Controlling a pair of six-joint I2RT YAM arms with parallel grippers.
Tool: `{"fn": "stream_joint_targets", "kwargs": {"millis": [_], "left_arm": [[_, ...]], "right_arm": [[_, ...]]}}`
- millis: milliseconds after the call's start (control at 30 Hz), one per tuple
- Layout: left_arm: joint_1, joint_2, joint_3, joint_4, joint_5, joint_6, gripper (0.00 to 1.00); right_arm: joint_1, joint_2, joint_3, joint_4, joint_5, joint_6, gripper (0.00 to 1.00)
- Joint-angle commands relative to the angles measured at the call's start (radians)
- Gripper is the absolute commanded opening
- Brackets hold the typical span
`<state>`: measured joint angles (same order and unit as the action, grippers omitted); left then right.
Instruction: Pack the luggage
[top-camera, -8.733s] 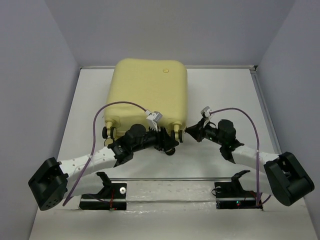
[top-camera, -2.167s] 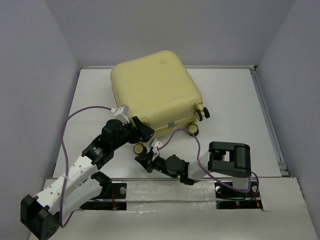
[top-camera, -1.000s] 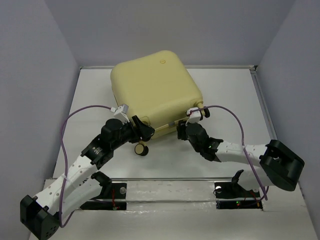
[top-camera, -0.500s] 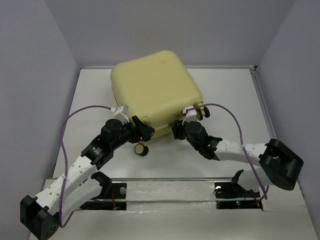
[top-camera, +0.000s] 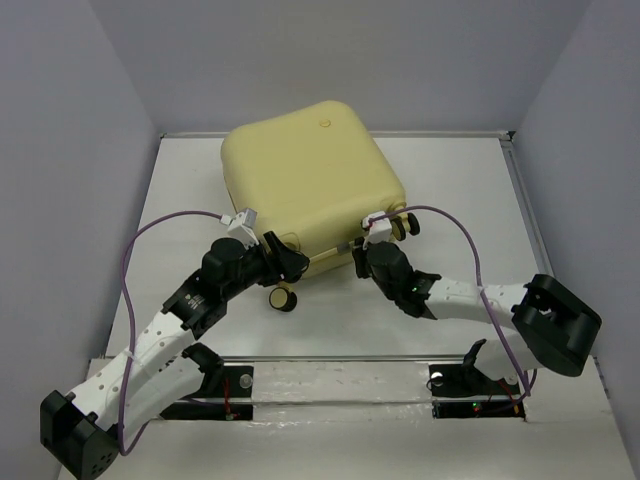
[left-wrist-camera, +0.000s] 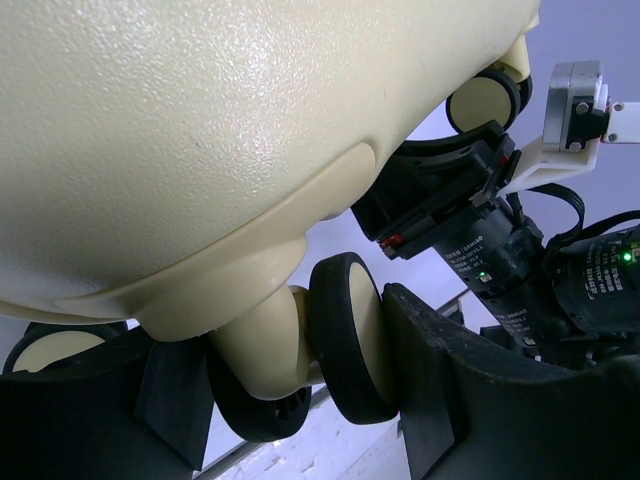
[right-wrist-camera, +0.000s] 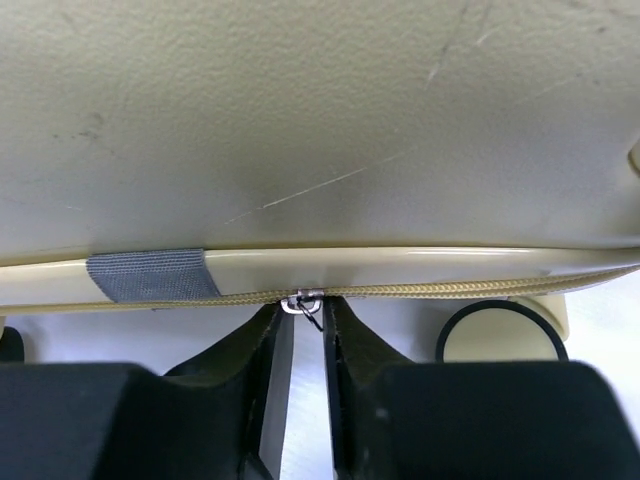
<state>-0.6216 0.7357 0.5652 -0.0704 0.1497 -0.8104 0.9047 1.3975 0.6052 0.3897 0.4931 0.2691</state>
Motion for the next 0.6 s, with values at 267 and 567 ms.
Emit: {"fn": "stream_joint_targets", "kwargs": {"millis": [267, 567], "left_arm": [[-0.01, -0.039, 0.045, 0.329, 0.063, 0.021, 0.06], [-0.012, 0.042, 0.139, 0.392, 0.113, 0.008, 0.06]], "right_arm": [[-0.018, -0.066, -0.044, 0.201, 0.004, -0.033, 0.07], [0.312, 0.067, 0.043, 0.181, -0.168, -0.005, 0.07]]}}
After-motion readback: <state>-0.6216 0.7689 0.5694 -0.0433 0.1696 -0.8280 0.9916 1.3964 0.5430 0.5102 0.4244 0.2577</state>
